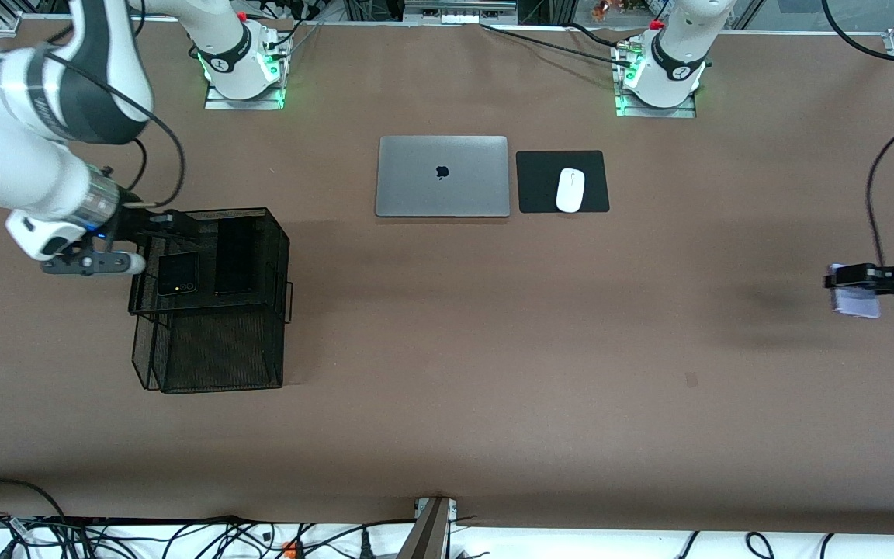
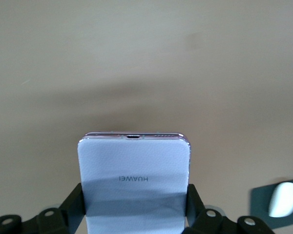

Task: Place phones with both arms
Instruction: 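Release the black phone in the basket while the left gripper carries the white phone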

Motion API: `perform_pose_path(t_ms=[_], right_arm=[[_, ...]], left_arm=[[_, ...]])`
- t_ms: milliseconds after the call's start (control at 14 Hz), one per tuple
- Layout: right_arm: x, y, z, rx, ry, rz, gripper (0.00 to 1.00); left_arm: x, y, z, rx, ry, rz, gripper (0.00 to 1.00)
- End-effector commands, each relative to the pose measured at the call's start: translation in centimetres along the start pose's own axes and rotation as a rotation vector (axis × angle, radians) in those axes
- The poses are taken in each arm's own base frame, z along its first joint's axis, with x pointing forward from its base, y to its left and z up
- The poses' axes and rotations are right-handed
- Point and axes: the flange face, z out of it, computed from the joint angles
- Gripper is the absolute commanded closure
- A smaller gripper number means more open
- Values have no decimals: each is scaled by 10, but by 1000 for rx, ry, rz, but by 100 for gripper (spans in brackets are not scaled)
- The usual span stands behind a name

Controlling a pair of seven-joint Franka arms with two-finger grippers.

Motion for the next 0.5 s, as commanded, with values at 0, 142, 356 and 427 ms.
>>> perform_pose_path(t_ms=[0, 142, 356, 427], right_arm=[[-2, 5, -27, -47, -15, -13, 0], [-1, 9, -36, -68, -6, -16, 0], [-2, 11, -37, -76, -5, -18, 0], [-2, 11, -37, -76, -4, -18, 0]], left_arm=[[29, 123, 8, 51, -37, 85, 75], [44, 227, 37, 64, -70, 109, 75], [38, 389, 86, 80, -58, 45, 76], [36, 437, 106, 57, -24, 12, 76]])
